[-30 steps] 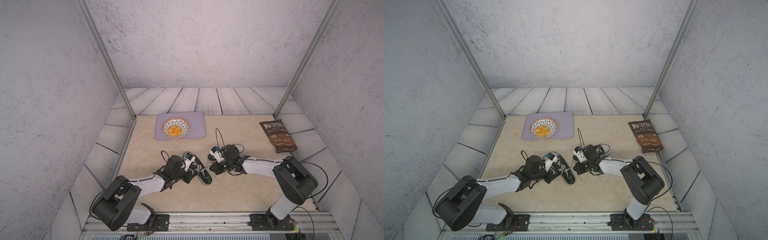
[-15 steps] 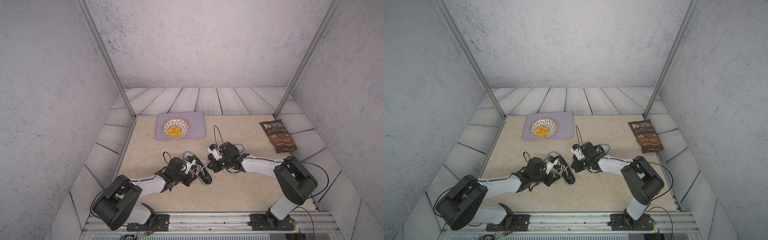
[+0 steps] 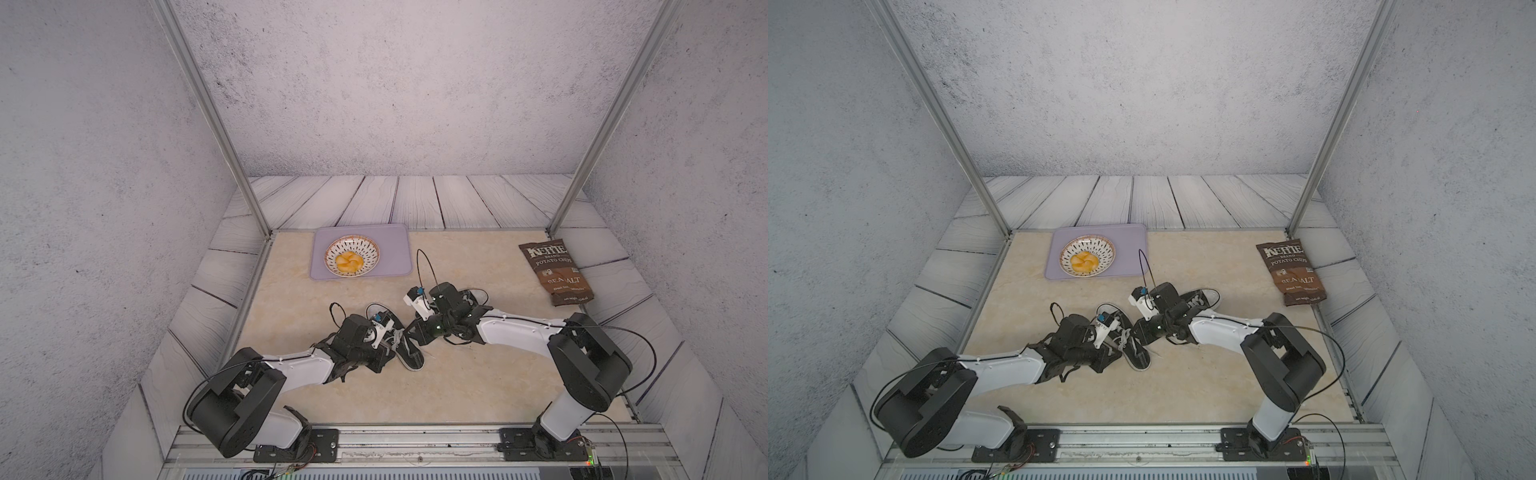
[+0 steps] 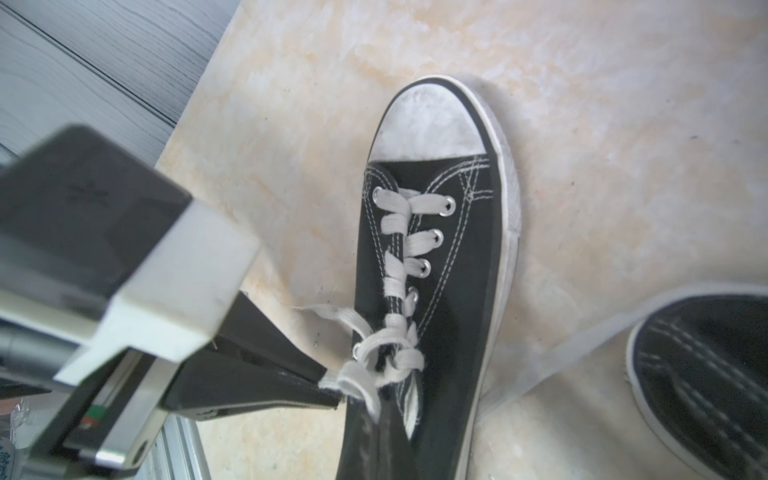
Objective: Tie the shoes
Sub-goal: Cross the shoelace with the shoelace.
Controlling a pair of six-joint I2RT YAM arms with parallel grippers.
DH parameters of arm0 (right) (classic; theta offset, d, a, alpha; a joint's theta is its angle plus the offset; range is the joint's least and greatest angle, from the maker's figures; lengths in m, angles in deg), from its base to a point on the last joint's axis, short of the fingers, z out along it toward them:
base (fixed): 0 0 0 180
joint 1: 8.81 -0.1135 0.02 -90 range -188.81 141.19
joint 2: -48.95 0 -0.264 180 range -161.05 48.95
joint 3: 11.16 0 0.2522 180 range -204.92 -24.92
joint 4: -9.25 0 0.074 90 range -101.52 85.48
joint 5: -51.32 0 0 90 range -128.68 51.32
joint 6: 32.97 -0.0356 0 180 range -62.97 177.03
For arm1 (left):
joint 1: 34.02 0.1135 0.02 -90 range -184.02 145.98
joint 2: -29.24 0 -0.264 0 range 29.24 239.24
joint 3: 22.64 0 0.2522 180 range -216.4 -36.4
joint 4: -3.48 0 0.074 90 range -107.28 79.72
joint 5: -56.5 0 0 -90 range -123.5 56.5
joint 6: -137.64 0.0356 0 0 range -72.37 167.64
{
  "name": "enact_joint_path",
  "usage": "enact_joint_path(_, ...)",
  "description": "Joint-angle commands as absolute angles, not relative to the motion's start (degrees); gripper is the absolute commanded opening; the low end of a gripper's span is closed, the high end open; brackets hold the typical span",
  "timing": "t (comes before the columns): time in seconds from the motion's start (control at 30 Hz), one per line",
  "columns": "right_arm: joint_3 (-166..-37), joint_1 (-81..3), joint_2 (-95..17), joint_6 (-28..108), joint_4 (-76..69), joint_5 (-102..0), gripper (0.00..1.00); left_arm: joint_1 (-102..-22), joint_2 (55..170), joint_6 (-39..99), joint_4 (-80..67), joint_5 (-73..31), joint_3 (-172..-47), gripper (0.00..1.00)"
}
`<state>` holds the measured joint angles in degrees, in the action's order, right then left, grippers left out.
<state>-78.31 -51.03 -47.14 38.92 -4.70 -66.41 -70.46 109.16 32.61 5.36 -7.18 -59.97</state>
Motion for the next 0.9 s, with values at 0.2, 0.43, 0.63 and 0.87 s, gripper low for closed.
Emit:
enact_joint_path(0.2,-80.76,-51.52,-52.01,39.49,-5.94,-65.01,0.0,-70.68,107.87,31.94,5.1,-8.23,-60.45,0.21)
enact_joint_path(0.43,-80.51,-51.52,-52.69,39.76,-6.01,-64.45,0.0,-70.59,99.01,30.03,1.18,-12.85,-58.9,0.46)
enact_joint_path(0.63,-80.38,-51.61,-52.42,40.37,-6.44,-64.18,0.0,-69.76,92.19,27.06,-4.45,-17.1,-60.83,0.52)
enact_joint_path(0.87,-79.69,-51.75,-51.62,41.38,-7.0,-64.0,0.0,-67.04,100.43,26.11,-5.9,-13.79,-67.01,0.29)
